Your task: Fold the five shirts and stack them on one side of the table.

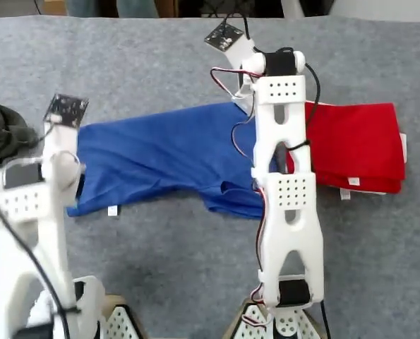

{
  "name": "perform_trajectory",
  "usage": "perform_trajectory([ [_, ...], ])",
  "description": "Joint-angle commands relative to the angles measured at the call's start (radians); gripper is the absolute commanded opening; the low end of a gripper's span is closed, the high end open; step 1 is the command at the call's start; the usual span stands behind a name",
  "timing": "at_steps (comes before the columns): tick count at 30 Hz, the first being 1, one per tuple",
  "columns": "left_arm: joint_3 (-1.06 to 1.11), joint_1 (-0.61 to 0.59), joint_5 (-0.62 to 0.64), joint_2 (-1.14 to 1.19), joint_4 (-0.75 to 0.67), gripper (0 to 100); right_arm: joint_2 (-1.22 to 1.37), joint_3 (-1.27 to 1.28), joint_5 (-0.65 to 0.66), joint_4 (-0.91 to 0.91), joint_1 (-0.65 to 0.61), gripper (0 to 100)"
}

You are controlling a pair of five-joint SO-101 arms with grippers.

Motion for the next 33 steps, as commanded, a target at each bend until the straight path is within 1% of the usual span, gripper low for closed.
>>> perform_trajectory([
  [1,0.131,0.016,0.014,-0.157,-0.025,3,-0.015,-0.045,0.008,0.008,-0.012,1.3],
  [4,0.205,0.018,0.015,-0.181,-0.074,3,-0.010,-0.038,0.008,-0.006,-0.012,1.3],
  [7,0.234,0.018,0.017,-0.144,-0.107,3,0.001,-0.045,0.006,-0.031,-0.012,1.3],
  [12,0.188,0.013,0.020,-0.057,-0.100,3,0.025,-0.045,0.008,-0.038,-0.012,1.3],
  [15,0.154,0.030,0.023,-0.023,-0.051,3,0.038,-0.045,0.002,-0.044,-0.011,1.3],
  [18,0.136,0.048,0.072,-0.003,-0.040,3,0.042,-0.045,0.002,-0.046,-0.017,1.3],
  [23,0.108,0.048,0.155,0.068,-0.097,3,0.061,-0.045,0.002,-0.101,-0.031,1.3],
  [28,-0.019,0.041,0.247,0.184,-0.101,3,0.088,-0.045,0.000,-0.153,-0.032,1.3],
  [33,-0.068,0.041,0.252,0.341,-0.107,3,0.124,-0.045,0.000,-0.206,-0.025,1.4],
])
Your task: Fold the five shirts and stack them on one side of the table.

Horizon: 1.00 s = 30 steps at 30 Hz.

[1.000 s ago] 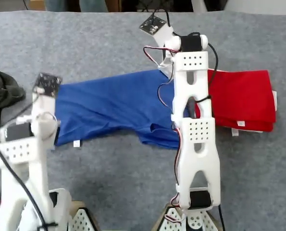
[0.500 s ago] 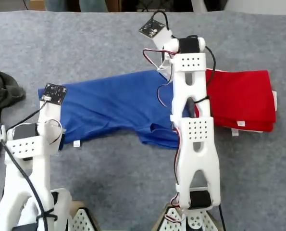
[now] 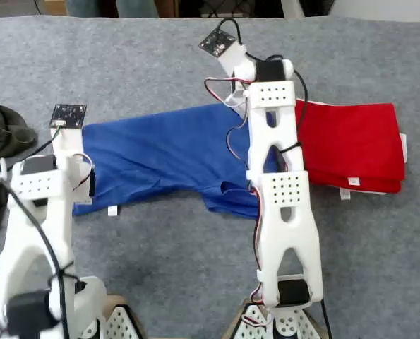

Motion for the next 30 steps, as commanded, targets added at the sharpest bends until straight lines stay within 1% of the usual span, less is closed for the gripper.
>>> perform_trajectory([
  [1,-0.059,-0.007,0.012,0.101,-0.034,3,0.005,-0.044,0.000,-0.038,-0.002,1.4],
  [3,-0.061,-0.039,0.012,0.172,-0.058,3,0.021,-0.044,0.003,-0.043,0.006,1.4],
  [6,-0.084,-0.077,0.012,0.262,-0.058,3,0.051,-0.039,0.006,-0.075,0.032,1.4],
  [10,-0.119,-0.117,0.011,0.331,-0.066,3,0.093,-0.044,0.008,-0.112,0.071,1.4],
  [13,-0.130,-0.120,-0.032,0.330,-0.066,3,0.101,-0.044,0.008,-0.107,0.074,1.4],
  [18,-0.128,-0.091,-0.094,0.249,-0.057,3,0.073,-0.045,0.008,-0.095,0.069,1.4],
  [20,-0.137,-0.081,-0.114,0.189,-0.020,3,0.041,-0.045,0.008,-0.074,0.071,1.4],
  [23,-0.186,-0.053,-0.147,0.077,0.087,3,-0.024,-0.071,0.008,-0.034,0.071,1.4],
  [27,-0.326,-0.019,-0.169,-0.034,0.241,3,-0.088,-0.136,0.008,0.003,0.068,1.4],
  [30,-0.453,-0.021,-0.167,-0.025,0.252,3,-0.107,-0.173,0.002,0.017,0.066,1.4],
])
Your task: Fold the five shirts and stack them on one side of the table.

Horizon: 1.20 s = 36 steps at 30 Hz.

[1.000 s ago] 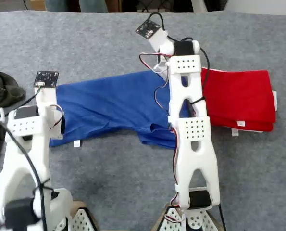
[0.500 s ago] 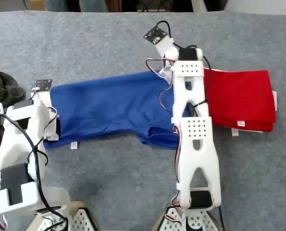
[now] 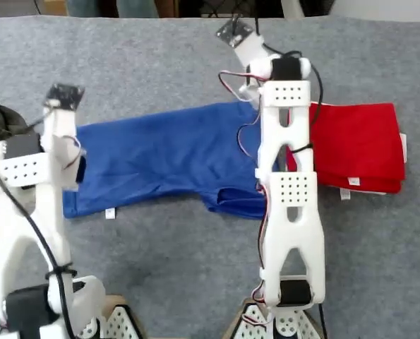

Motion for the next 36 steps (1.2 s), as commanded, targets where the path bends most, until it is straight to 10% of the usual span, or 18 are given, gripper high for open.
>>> perform_trajectory([
  [1,-0.173,0.010,-0.002,-0.006,0.002,3,-0.079,-0.073,0.002,0.011,0.003,1.4],
  [15,-0.513,-0.039,0.066,0.710,-0.295,3,-0.113,-0.004,-0.069,0.187,-0.005,1.3],
  [28,-0.545,-0.125,0.058,0.756,-0.226,3,-0.875,1.394,-0.081,-0.089,-0.183,1.3],
  [36,-0.538,-0.127,0.058,0.756,-0.167,3,-0.969,1.819,-0.127,-0.382,-0.269,1.3],
])
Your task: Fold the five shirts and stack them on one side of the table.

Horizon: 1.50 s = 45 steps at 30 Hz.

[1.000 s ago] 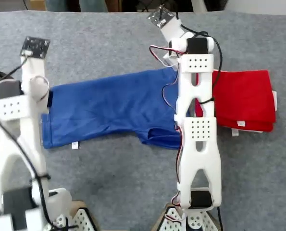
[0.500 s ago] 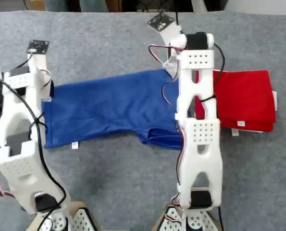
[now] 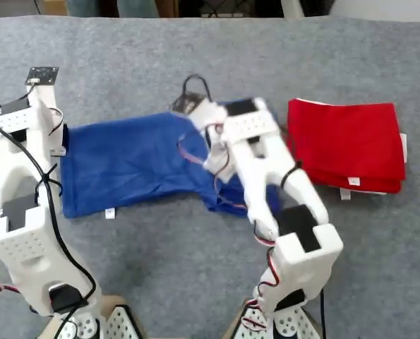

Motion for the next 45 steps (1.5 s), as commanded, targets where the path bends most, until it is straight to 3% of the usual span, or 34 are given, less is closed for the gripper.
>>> perform_trajectory([
  [1,-0.039,-0.012,0.002,-0.012,0.008,3,-0.059,0.096,-0.023,-0.086,-0.012,1.3],
  [15,-0.041,-0.062,0.002,-0.012,0.008,3,-0.068,0.251,-0.020,-0.132,-0.008,1.3],
  [25,-0.047,-0.054,0.002,-0.012,0.008,3,-0.203,0.010,0.023,-0.084,0.121,1.4],
  [29,-0.091,-0.039,0.009,0.000,-0.008,3,-0.176,-0.101,0.029,-0.163,0.166,1.4],
  [36,-0.211,0.016,0.011,0.106,0.000,3,0.145,-0.364,0.028,-0.339,0.178,1.4],
  [45,-0.351,0.008,0.011,0.347,-0.008,3,0.697,-1.061,0.025,-0.198,0.258,1.4],
])
